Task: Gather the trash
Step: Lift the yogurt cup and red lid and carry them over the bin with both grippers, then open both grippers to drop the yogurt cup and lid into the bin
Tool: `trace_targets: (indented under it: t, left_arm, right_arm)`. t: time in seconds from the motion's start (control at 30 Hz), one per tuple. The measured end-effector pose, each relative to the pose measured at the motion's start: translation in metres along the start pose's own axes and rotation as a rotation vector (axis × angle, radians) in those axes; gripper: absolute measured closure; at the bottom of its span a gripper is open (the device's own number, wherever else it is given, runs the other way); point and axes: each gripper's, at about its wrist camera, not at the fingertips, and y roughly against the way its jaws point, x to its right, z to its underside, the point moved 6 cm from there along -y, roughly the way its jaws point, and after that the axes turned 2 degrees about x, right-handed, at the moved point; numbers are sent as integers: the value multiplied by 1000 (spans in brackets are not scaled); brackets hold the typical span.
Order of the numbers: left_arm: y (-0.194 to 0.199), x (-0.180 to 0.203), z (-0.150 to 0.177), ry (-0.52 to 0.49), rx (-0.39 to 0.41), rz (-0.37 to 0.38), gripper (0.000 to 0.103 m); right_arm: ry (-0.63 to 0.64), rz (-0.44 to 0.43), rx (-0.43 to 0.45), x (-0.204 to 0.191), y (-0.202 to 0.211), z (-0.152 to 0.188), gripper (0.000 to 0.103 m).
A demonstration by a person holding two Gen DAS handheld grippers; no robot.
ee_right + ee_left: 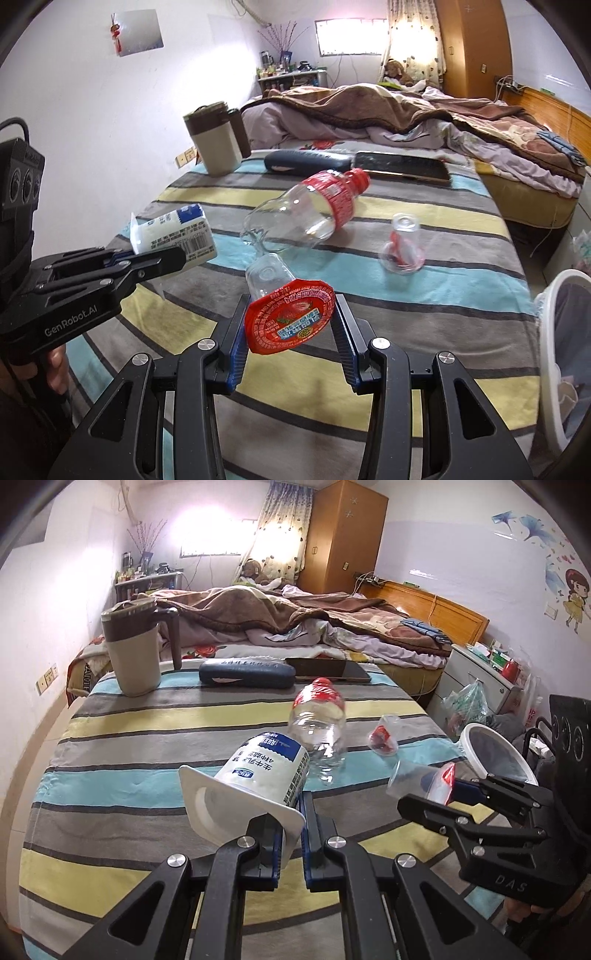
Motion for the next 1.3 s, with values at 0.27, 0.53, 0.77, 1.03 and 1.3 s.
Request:
trace_targets:
  t: [0.27,0.53,0.77,1.03,1.3]
  left_arm:
    - [14,35,-5,-46,26,19,95]
    - [16,83,-12,-95,44,57,95]
    - [9,132,-17,-133,47,103,95]
    - [-11,198,-23,-187,36,197,95]
    - [-38,257,-26,-239,3,276,95]
  right_arm:
    - [-33,23,42,18,21,0,59]
    - [-72,61,79,45,45,5,59]
    - [-113,119,108,81,68,10,59]
    - [-171,206,132,128,90,15,59]
    - [-222,317,138,174,105,24,59]
